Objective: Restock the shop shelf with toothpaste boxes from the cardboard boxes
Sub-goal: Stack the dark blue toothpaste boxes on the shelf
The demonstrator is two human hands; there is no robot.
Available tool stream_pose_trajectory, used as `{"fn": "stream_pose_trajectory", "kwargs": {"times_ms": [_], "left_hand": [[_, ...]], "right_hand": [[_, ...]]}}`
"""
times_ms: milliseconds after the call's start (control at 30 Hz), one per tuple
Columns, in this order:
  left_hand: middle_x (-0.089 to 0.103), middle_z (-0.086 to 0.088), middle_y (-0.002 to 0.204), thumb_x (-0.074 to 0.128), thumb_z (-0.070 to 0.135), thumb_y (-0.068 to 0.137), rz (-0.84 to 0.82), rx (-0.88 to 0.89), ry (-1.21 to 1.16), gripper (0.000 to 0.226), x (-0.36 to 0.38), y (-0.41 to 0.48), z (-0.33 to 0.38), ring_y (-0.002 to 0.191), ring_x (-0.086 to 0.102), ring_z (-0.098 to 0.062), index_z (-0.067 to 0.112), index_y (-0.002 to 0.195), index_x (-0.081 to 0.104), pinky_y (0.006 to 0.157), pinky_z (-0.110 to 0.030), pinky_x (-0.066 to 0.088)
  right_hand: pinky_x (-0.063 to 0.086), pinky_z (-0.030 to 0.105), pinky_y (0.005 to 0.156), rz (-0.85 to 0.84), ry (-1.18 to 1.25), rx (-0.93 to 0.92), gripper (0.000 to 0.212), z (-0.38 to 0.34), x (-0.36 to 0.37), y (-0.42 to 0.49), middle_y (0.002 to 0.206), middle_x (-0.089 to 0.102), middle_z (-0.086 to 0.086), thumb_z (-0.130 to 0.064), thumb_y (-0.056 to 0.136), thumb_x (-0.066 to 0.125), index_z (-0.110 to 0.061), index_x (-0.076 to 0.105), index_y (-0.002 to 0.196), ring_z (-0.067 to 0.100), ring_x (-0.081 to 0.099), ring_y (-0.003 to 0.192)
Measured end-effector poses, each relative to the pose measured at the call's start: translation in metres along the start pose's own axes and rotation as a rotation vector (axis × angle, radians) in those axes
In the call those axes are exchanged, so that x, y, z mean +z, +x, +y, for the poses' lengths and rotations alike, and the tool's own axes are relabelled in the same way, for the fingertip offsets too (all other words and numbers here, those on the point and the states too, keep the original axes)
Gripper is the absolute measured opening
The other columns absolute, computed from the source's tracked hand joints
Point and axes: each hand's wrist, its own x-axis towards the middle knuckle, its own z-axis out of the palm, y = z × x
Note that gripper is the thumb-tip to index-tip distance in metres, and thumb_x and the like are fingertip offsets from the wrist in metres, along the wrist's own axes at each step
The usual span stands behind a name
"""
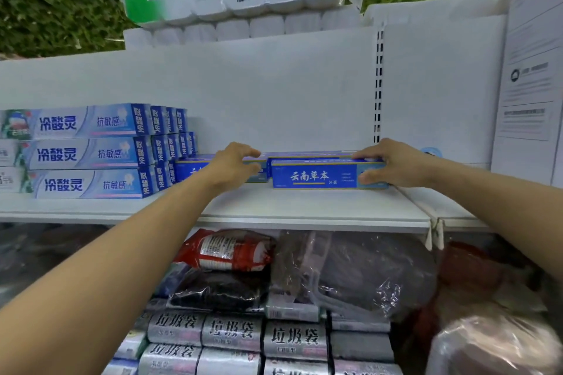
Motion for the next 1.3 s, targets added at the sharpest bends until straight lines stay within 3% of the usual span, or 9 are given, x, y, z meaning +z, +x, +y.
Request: {"fn": "stream_pose_trajectory", "kwargs": {"times_ms": [67, 167, 333, 433, 567, 800, 933, 1067, 1300], "left_hand": [[0.054, -0.003, 0.134, 0.056, 0.025, 0.095, -0.070, -0.047, 0.061, 0.038, 0.003, 0.000, -0.004, 0.124, 0.047, -0.026, 0.023, 0.133, 0.057, 0.099, -0.034, 0.040], [0.054, -0.005, 0.134, 0.054, 0.028, 0.096, -0.085, -0.045, 0.155, 0.041, 0.003, -0.001, -0.004, 0.129, 0.041, -0.030, 0.024, 0.136, 0.053, 0.105, -0.039, 0.039], [0.048, -0.004, 0.137, 0.057, 0.030, 0.095, -0.086, -0.064, 0.168, 0.046, -0.002, -0.002, -0.008, 0.119, 0.048, -0.023, 0.023, 0.140, 0.048, 0.091, -0.030, 0.039], [0.047, -0.003, 0.137, 0.057, 0.031, 0.095, -0.088, -0.059, 0.193, 0.047, -0.004, -0.001, -0.010, 0.112, 0.047, -0.018, 0.023, 0.140, 0.047, 0.088, -0.027, 0.037], [0.048, -0.003, 0.137, 0.057, 0.032, 0.095, -0.078, -0.040, 0.220, 0.046, -0.003, 0.001, -0.013, 0.114, 0.048, -0.020, 0.024, 0.139, 0.048, 0.092, -0.030, 0.040], [0.053, -0.006, 0.131, 0.059, 0.031, 0.094, 0.003, 0.057, 0.247, 0.041, -0.002, -0.006, -0.016, 0.122, 0.047, -0.026, 0.021, 0.133, 0.053, 0.102, -0.043, 0.042], [0.059, 0.002, 0.127, 0.057, 0.037, 0.093, 0.102, 0.129, 0.170, 0.038, -0.008, -0.025, -0.017, 0.115, 0.055, -0.019, 0.023, 0.128, 0.057, 0.097, -0.042, 0.047], [0.067, 0.013, 0.110, 0.052, 0.054, 0.090, 0.142, 0.195, 0.183, 0.036, -0.022, -0.060, -0.013, 0.100, 0.061, -0.012, 0.030, 0.113, 0.065, 0.087, -0.039, 0.051], [0.069, 0.018, 0.091, 0.052, 0.056, 0.082, 0.207, 0.250, 0.001, 0.034, -0.037, -0.161, -0.014, 0.086, 0.063, -0.002, 0.033, 0.099, 0.069, 0.082, -0.034, 0.054]], "right_hand": [[0.043, 0.015, 0.065, 0.030, -0.033, 0.000, 0.045, 0.007, 0.004, 0.009, 0.111, 0.052, -0.001, -0.032, 0.085, 0.069, -0.027, 0.057, 0.129, 0.010, 0.055, 0.090], [0.052, 0.028, 0.077, 0.050, -0.082, 0.034, 0.049, 0.009, 0.013, 0.025, 0.122, 0.047, 0.009, -0.034, 0.085, 0.069, -0.029, 0.055, 0.131, 0.020, 0.056, 0.103], [0.052, 0.033, 0.087, 0.088, -0.132, 0.062, 0.049, -0.003, 0.025, 0.043, 0.128, 0.043, 0.011, -0.028, 0.087, 0.066, -0.026, 0.053, 0.134, 0.025, 0.055, 0.109], [0.051, 0.029, 0.080, 0.047, -0.143, 0.084, 0.049, -0.006, 0.024, 0.048, 0.129, 0.050, 0.009, -0.027, 0.086, 0.066, -0.025, 0.054, 0.133, 0.021, 0.055, 0.107], [0.045, 0.026, 0.077, 0.039, -0.203, 0.087, 0.048, -0.015, 0.021, 0.046, 0.129, 0.054, 0.008, -0.023, 0.088, 0.064, -0.020, 0.053, 0.135, 0.016, 0.049, 0.101], [0.041, 0.039, 0.092, 0.071, -0.403, 0.191, 0.056, -0.046, 0.026, 0.027, 0.135, 0.034, 0.012, -0.030, 0.091, 0.055, -0.025, 0.035, 0.144, 0.031, 0.032, 0.127], [0.042, 0.037, 0.095, 0.118, -0.242, 0.046, 0.049, -0.081, 0.027, -0.007, 0.135, 0.037, 0.008, -0.032, 0.090, 0.059, -0.024, 0.046, 0.137, 0.024, 0.037, 0.122], [0.045, 0.038, 0.094, 0.167, -0.172, -0.075, 0.036, -0.117, 0.030, -0.054, 0.128, 0.045, -0.002, -0.039, 0.090, 0.060, -0.027, 0.058, 0.124, 0.019, 0.052, 0.109], [0.046, 0.040, 0.085, 0.383, -0.135, -0.149, 0.025, -0.156, 0.060, -0.135, 0.101, 0.057, -0.006, -0.038, 0.083, 0.060, -0.026, 0.064, 0.104, 0.011, 0.054, 0.088]]}}
